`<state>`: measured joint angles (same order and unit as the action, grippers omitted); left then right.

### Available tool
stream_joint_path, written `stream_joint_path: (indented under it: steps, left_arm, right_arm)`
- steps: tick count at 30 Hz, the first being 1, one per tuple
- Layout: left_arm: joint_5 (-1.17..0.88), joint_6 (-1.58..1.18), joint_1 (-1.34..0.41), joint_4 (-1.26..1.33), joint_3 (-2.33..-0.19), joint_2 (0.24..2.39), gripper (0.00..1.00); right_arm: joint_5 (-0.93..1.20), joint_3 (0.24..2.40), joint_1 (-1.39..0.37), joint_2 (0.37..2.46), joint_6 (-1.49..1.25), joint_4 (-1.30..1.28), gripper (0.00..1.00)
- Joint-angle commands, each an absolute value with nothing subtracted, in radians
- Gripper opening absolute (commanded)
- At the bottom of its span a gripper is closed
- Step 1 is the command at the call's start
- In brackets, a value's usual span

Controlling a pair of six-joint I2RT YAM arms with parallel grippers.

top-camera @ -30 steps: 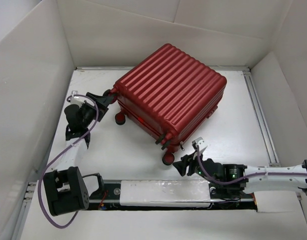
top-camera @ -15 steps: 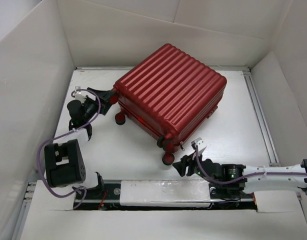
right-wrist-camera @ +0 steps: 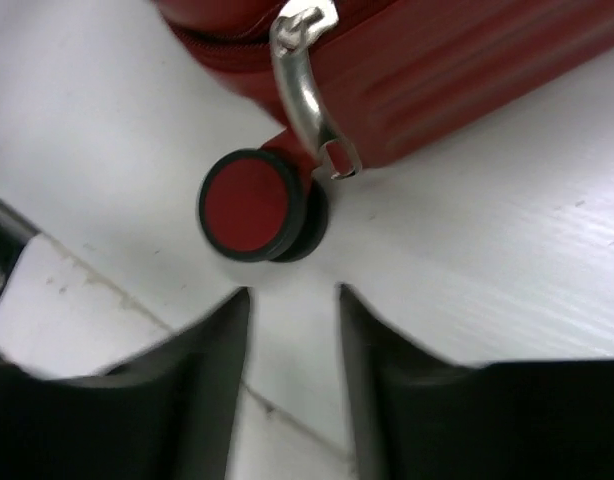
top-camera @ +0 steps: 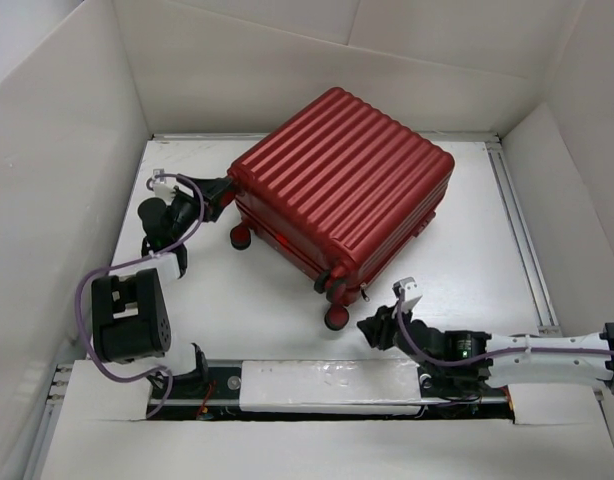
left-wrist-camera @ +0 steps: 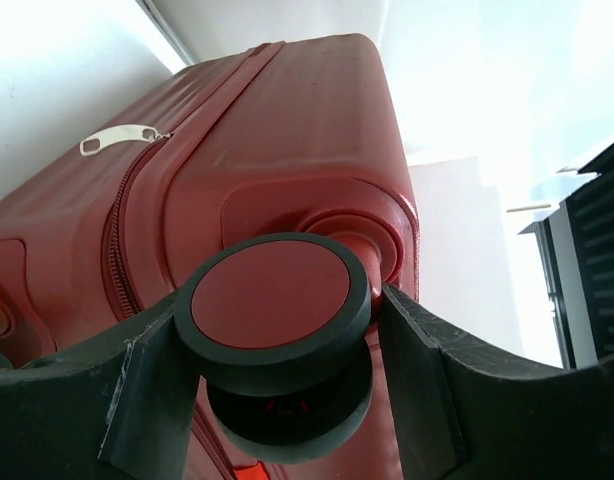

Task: Pack the luggage

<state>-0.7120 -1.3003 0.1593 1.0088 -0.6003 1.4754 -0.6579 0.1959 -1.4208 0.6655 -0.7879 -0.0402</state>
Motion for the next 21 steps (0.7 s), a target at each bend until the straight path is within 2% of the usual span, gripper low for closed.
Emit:
stream_joint_path:
  steps: [1, 4, 6, 7, 8, 11, 19, 21]
  left_arm:
    - [-0.742, -1.318, 0.160, 1.152, -0.632, 1.349, 0.00]
    - [-0.755, -1.295, 0.195, 1.079, -0.614, 1.235, 0.00]
    - [-0.767, -1.235, 0.195, 0.944, -0.623, 1.183, 0.00]
    - [-0.767, -1.235, 0.195, 0.919, -0.623, 1.130, 0.00]
    - [-0.767, -1.235, 0.195, 0.907, -0.605, 1.103, 0.00]
    - [-0.778, -1.247, 0.195, 0.878, -0.603, 1.039, 0.00]
    - [-0.788, -1.278, 0.195, 0.776, -0.662, 0.980, 0.00]
    - [-0.798, -1.278, 0.195, 0.750, -0.663, 0.971, 0.00]
  right_arm:
    - [-0.709, 0.209, -1.372, 0.657, -0.784, -0.014, 0.36]
    - [-0.640, 0.219, -1.296, 0.657, -0.663, 0.023, 0.34]
    - [-0.603, 0.219, -1.252, 0.646, -0.588, 0.032, 0.38]
    - [-0.592, 0.219, -1.252, 0.646, -0.575, 0.032, 0.41]
    - [-0.592, 0.219, -1.240, 0.623, -0.563, 0.032, 0.48]
    - [-0.592, 0.201, -1.239, 0.569, -0.563, 0.032, 0.54]
    - [-0.624, 0.181, -1.239, 0.456, -0.545, 0.008, 0.54]
    - [-0.624, 0.181, -1.239, 0.456, -0.534, 0.008, 0.56]
